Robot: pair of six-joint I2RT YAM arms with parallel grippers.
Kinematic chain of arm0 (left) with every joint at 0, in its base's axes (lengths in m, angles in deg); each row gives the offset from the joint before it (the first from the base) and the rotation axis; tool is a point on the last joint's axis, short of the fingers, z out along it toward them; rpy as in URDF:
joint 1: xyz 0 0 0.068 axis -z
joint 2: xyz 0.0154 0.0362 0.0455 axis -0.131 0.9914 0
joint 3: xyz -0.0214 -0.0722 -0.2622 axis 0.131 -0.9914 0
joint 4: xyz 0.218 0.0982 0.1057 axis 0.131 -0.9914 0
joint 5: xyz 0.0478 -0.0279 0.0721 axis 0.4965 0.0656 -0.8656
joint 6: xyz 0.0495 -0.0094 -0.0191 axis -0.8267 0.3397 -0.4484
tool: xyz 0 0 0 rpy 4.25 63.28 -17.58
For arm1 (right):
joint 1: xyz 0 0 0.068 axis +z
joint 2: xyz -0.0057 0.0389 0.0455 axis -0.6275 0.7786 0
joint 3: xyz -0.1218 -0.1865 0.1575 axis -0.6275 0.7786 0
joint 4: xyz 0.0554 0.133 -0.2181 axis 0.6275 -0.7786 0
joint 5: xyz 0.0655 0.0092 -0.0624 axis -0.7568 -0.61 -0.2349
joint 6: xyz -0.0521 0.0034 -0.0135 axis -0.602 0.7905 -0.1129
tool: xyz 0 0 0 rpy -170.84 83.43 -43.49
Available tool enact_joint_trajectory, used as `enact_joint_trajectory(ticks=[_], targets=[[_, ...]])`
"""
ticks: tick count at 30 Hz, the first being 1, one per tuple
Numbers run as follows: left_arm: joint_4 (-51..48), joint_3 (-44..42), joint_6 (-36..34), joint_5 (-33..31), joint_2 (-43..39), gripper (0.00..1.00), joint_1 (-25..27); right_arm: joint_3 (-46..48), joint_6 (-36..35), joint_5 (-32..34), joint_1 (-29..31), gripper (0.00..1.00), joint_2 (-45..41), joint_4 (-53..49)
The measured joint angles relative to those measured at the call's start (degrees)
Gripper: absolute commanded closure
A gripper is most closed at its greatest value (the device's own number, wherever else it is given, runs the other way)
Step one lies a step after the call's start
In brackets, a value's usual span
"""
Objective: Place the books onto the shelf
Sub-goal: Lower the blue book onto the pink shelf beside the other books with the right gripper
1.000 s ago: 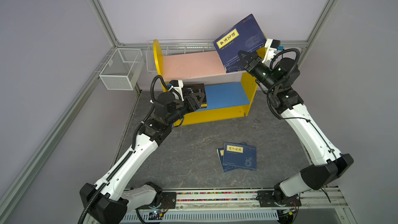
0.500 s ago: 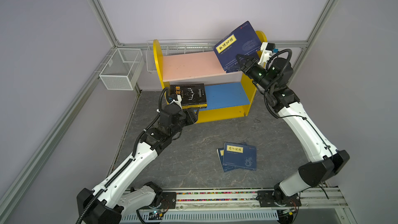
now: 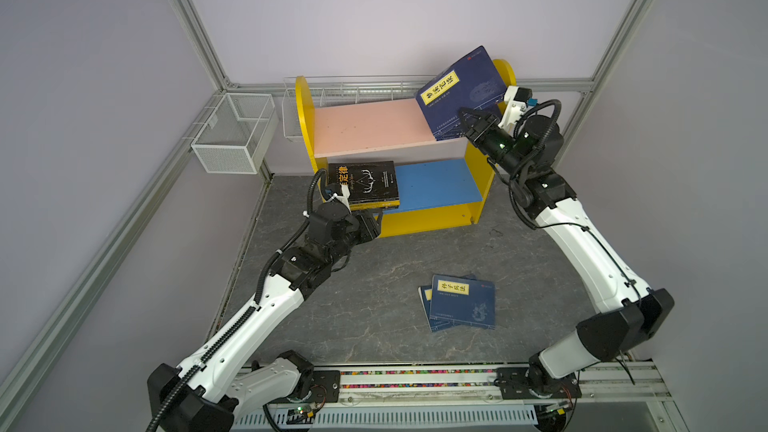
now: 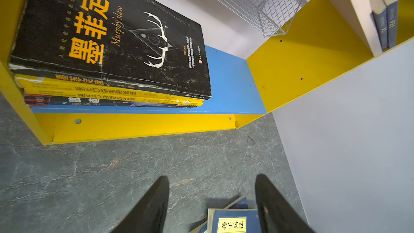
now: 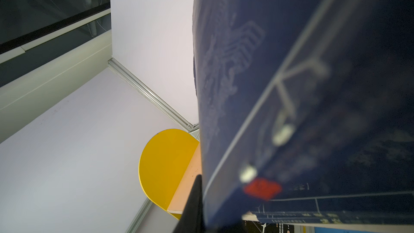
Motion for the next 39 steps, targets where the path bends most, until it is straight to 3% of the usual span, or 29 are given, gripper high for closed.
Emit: enact_joint_trajectory(ticks=[8, 18, 24, 30, 39], targets=[[-0.9, 0.0, -0.1, -1.1, 0.0, 0.38, 0.3, 4.3, 6.6, -1.1, -2.1, 0.93, 0.0, 6.3], [-1.4, 0.0, -0.2, -2.1, 0.0, 0.38, 0.3, 10.8, 5.8, 4.2, -2.1, 0.93, -7.3, 5.1], [-1.3, 0.0, -0.4, -3.0, 0.3, 0.38, 0.3, 9.7, 5.3, 6.9, -2.1, 0.93, -9.0, 3.5], [-1.0, 0.0, -0.4, -3.0, 1.5, 0.37, 0.7, 6.0, 6.6, 6.4, -2.1, 0.93, -5.2, 3.0], [-1.7, 0.3, -0.4, -4.2, 0.8, 0.37, 1.9, 1.5, 14.7, 3.8, 0.0, 0.93, 6.4, 8.5]])
